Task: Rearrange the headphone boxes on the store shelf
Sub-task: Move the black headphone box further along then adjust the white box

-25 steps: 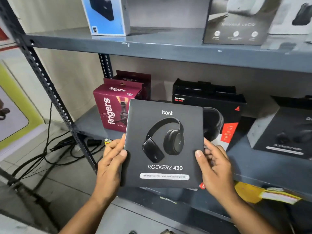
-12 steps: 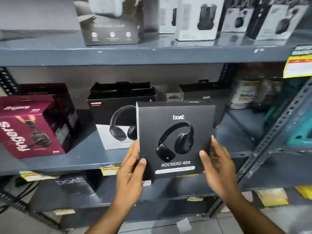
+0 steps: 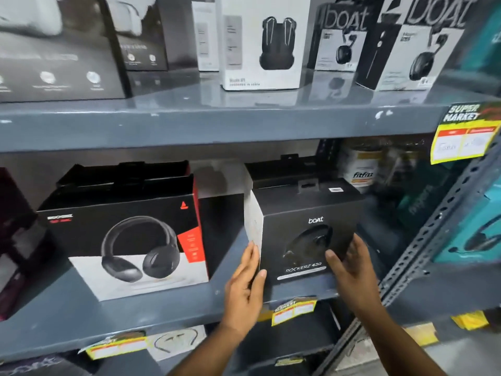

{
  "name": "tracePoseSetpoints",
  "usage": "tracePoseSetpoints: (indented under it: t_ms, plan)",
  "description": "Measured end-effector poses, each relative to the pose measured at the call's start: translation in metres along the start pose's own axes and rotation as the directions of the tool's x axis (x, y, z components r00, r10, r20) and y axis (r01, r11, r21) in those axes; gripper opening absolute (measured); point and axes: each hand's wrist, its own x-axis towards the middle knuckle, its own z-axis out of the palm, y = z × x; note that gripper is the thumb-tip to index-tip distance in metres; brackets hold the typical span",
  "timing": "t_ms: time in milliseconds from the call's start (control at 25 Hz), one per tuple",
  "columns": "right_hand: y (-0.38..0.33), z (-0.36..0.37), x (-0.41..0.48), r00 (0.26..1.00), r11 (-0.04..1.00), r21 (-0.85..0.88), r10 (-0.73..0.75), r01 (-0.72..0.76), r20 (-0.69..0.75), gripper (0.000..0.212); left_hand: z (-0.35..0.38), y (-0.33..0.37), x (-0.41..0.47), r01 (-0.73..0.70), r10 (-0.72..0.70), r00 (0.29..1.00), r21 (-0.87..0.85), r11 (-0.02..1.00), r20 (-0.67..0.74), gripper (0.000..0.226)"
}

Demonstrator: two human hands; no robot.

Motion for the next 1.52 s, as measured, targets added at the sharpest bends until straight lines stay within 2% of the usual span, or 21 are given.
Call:
tracePoseSetpoints:
  t_ms: [40,120,200,280,360,400,480,600,640,680,760,880,960,1040,1160,1200,1280,1360,1400,1480,1520]
  plan:
    - [0.006,-0.001,0.008,1.000,1.000,0.023,0.002,-0.001,-0.017,0.076,0.004,-0.002,0.006,0.002,-0.002,1.000,0.006,1.000,-0.003,0.056]
    - [0.007,0.001,0.023,0.996,0.999,0.041,0.010,-0.006,-0.093,0.068,0.009,-0.007,0.011,0.047,-0.047,0.999,-0.018,0.999,-0.015,0.063]
    - [0.009,-0.003,0.041,0.992,0.997,0.077,0.025,-0.016,-0.126,0.070,0.011,-0.014,0.015,0.156,-0.156,0.988,-0.067,0.985,0.016,0.089]
    - [0.007,-0.008,0.064,0.991,0.932,0.339,0.137,-0.131,0.005,0.087,0.008,-0.020,0.026,0.284,-0.273,0.957,-0.125,0.951,0.101,0.118]
    - [0.006,-0.010,0.086,0.965,0.835,0.484,0.220,-0.261,0.142,0.097,0.008,-0.025,0.045,0.319,-0.309,0.942,-0.059,0.946,0.132,0.135]
    - [0.005,-0.009,0.093,0.961,0.823,0.498,0.213,-0.273,0.174,0.099,0.009,-0.026,0.053,0.315,-0.309,0.940,-0.023,0.949,0.146,0.136]
    - [0.008,-0.002,0.099,0.961,0.818,0.504,0.239,-0.278,0.142,0.104,0.011,-0.023,0.063,0.329,-0.318,0.936,-0.052,0.943,0.151,0.122]
    - [0.011,0.008,0.104,0.948,0.818,0.510,0.319,-0.267,-0.016,0.130,0.012,-0.020,0.068,0.332,-0.325,0.942,-0.080,0.940,0.085,0.108]
    - [0.010,0.009,0.105,0.935,0.828,0.498,0.344,-0.259,-0.085,0.132,0.012,-0.019,0.069,0.330,-0.326,0.944,-0.092,0.939,0.061,0.103]
    - [0.010,0.010,0.107,0.928,0.837,0.491,0.348,-0.242,-0.136,0.125,0.011,-0.018,0.069,0.335,-0.332,0.942,-0.094,0.938,0.042,0.098]
    - [0.007,0.009,0.107,0.934,0.850,0.477,0.328,-0.225,-0.143,0.105,0.011,-0.012,0.069,0.345,-0.345,0.938,-0.095,0.934,0.018,0.082]
    - [0.013,0.009,0.108,0.939,0.877,0.415,0.321,-0.243,-0.128,0.133,0.015,-0.008,0.068,0.337,-0.336,0.941,-0.112,0.935,0.022,0.063]
    - [0.016,0.008,0.109,0.945,0.900,0.377,0.292,-0.220,-0.144,0.137,0.018,-0.006,0.067,0.342,-0.343,0.939,-0.131,0.930,0.014,0.061]
    - [0.017,0.008,0.110,0.947,0.907,0.367,0.281,-0.209,-0.156,0.127,0.020,-0.004,0.065,0.345,-0.348,0.938,-0.140,0.928,0.004,0.060]
    - [0.018,0.006,0.111,0.958,0.919,0.345,0.251,-0.190,-0.141,0.081,0.021,-0.004,0.062,0.357,-0.361,0.932,-0.146,0.923,-0.006,0.062]
    - [0.017,0.006,0.113,0.956,0.926,0.327,0.251,-0.191,-0.151,0.074,0.020,-0.005,0.063,0.371,-0.374,0.928,-0.143,0.918,0.006,0.064]
    - [0.012,0.007,0.113,0.960,0.927,0.337,0.228,-0.162,-0.165,0.075,0.018,-0.003,0.061,0.396,-0.395,0.918,-0.121,0.910,0.033,0.089]
    - [0.009,0.005,0.098,0.967,0.938,0.346,0.117,-0.032,-0.226,0.075,0.017,0.004,0.052,0.398,-0.401,0.916,-0.114,0.910,-0.009,0.120]
    - [0.017,0.004,0.088,0.960,0.947,0.319,0.053,0.039,-0.275,0.067,0.013,0.009,0.042,0.391,-0.398,0.915,-0.102,0.915,-0.059,0.127]
    - [0.037,0.007,0.053,0.950,0.970,0.209,-0.053,0.121,-0.307,0.040,0.000,0.013,0.009,0.323,-0.331,0.933,-0.078,0.943,-0.142,0.120]
    - [0.041,0.010,0.025,0.960,0.976,0.166,-0.091,0.138,-0.264,0.031,-0.008,0.016,-0.012,0.258,-0.263,0.947,-0.054,0.965,-0.186,0.110]
